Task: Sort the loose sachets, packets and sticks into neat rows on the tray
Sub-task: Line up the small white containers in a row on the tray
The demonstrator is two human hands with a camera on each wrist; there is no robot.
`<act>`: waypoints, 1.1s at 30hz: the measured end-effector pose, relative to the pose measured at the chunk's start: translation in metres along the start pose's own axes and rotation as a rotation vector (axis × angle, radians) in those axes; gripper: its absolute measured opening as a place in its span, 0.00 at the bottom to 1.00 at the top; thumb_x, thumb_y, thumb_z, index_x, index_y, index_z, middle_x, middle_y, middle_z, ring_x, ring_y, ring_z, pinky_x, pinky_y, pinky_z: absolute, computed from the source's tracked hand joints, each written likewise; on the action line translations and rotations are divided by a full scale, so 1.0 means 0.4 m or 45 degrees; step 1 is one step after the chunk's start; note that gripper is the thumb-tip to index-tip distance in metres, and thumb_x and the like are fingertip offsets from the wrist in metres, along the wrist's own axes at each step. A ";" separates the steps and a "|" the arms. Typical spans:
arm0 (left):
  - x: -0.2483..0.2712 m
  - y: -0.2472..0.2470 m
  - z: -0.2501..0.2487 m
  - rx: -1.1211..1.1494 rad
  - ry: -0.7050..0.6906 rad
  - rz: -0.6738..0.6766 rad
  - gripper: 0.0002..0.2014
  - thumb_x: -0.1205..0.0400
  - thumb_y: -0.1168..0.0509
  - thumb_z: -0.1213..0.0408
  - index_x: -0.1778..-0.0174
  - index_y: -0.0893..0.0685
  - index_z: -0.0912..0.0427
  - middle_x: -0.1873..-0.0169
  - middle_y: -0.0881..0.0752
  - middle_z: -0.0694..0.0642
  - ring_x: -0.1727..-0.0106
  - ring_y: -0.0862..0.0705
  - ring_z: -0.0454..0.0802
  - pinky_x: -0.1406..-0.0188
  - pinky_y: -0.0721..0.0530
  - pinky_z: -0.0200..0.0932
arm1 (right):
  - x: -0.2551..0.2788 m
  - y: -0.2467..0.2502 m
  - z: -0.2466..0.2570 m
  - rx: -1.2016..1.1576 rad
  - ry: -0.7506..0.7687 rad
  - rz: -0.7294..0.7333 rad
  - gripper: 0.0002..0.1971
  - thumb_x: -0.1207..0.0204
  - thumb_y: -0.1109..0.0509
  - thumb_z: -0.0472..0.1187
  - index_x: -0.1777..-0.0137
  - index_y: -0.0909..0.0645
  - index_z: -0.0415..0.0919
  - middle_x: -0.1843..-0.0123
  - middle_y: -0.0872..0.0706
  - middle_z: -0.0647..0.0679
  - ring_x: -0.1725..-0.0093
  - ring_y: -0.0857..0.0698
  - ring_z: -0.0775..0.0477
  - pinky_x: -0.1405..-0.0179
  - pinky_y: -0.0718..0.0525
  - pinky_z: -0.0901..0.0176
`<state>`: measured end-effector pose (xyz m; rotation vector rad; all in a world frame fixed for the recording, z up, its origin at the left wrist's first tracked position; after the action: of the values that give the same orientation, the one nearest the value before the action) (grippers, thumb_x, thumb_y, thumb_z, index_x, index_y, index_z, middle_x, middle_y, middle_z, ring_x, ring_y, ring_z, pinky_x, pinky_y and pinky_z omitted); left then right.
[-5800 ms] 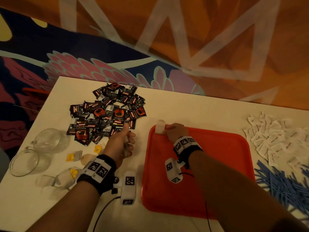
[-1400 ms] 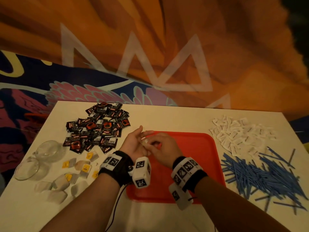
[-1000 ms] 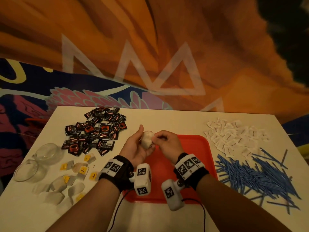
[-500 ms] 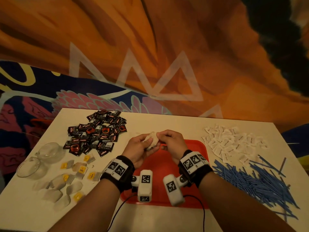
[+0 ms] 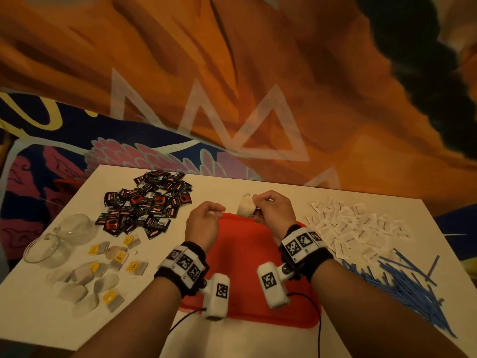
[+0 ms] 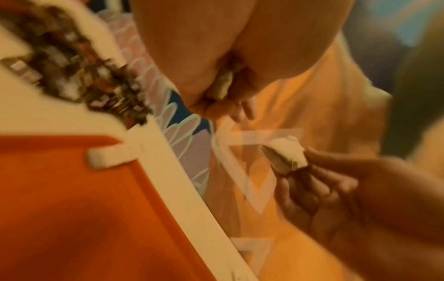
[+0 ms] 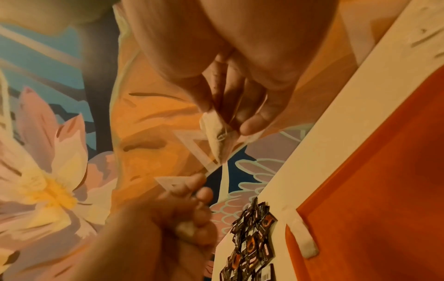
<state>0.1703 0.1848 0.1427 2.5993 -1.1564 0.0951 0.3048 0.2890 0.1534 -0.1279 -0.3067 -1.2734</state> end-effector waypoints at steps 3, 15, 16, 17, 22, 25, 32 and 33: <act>0.027 -0.028 -0.049 -0.426 -0.493 -0.005 0.07 0.17 0.34 0.67 0.57 0.16 0.51 0.59 0.16 0.47 0.63 0.22 0.38 0.63 0.28 0.29 | -0.001 0.014 0.010 0.194 0.124 -0.043 0.07 0.27 0.24 0.46 0.64 0.15 0.45 0.62 0.09 0.47 0.62 0.10 0.44 0.57 0.10 0.47; 0.020 -0.057 -0.095 -0.144 -0.277 -0.027 0.06 0.19 0.28 0.59 0.59 0.16 0.56 0.68 0.13 0.48 0.71 0.18 0.39 0.68 0.23 0.36 | 0.056 0.024 0.049 0.242 0.465 0.115 0.05 0.24 0.25 0.41 0.61 0.11 0.51 0.61 0.09 0.57 0.58 0.12 0.60 0.53 0.15 0.63; 0.011 -0.050 -0.093 -0.062 -0.243 -0.009 0.04 0.19 0.29 0.62 0.57 0.15 0.57 0.66 0.13 0.50 0.69 0.19 0.44 0.66 0.23 0.40 | 0.049 0.029 0.049 0.233 0.465 0.084 0.04 0.25 0.25 0.40 0.59 0.11 0.49 0.59 0.10 0.57 0.57 0.12 0.59 0.53 0.15 0.62; 0.003 -0.045 -0.091 0.023 -0.219 0.023 0.01 0.19 0.30 0.66 0.55 0.14 0.59 0.63 0.13 0.53 0.67 0.19 0.48 0.65 0.24 0.43 | 0.039 0.033 0.048 0.213 0.449 0.071 0.03 0.25 0.24 0.40 0.57 0.12 0.49 0.58 0.10 0.56 0.56 0.13 0.59 0.53 0.16 0.61; -0.033 -0.019 -0.091 0.207 -0.134 0.216 0.03 0.17 0.33 0.72 0.53 0.13 0.63 0.62 0.14 0.56 0.64 0.19 0.47 0.71 0.23 0.40 | 0.013 -0.004 0.034 0.274 0.317 0.279 0.06 0.29 0.20 0.45 0.53 0.11 0.47 0.55 0.08 0.49 0.54 0.09 0.50 0.50 0.12 0.50; -0.069 0.003 -0.082 0.301 -0.058 0.222 0.03 0.18 0.32 0.73 0.52 0.13 0.65 0.62 0.14 0.54 0.66 0.20 0.43 0.71 0.25 0.37 | 0.003 -0.045 0.016 0.286 0.301 0.246 0.06 0.30 0.19 0.46 0.57 0.10 0.46 0.61 0.08 0.47 0.60 0.09 0.49 0.56 0.13 0.54; -0.167 0.083 -0.034 0.052 -0.126 0.277 0.05 0.17 0.30 0.67 0.58 0.10 0.56 0.64 0.12 0.48 0.65 0.17 0.41 0.64 0.23 0.39 | -0.023 -0.148 -0.010 0.291 0.195 0.221 0.06 0.35 0.16 0.46 0.66 0.12 0.52 0.66 0.09 0.53 0.62 0.12 0.52 0.53 0.14 0.50; -0.182 0.092 -0.029 0.039 -0.130 0.290 0.05 0.18 0.30 0.68 0.58 0.10 0.56 0.64 0.12 0.47 0.64 0.17 0.40 0.64 0.23 0.38 | -0.028 -0.163 -0.016 0.277 0.165 0.219 0.07 0.35 0.16 0.44 0.66 0.12 0.52 0.66 0.09 0.52 0.62 0.11 0.51 0.53 0.14 0.49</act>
<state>0.0949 0.2169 0.1498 2.5145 -1.4954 0.0279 0.2409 0.2785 0.1392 0.1116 -0.3136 -1.0654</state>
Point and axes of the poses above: each hand's wrist, its own x-axis away from the middle knuckle, its own y-axis out of the back of the hand, z = x × y, the point moved 1 cm from there along -x, towards the middle knuckle
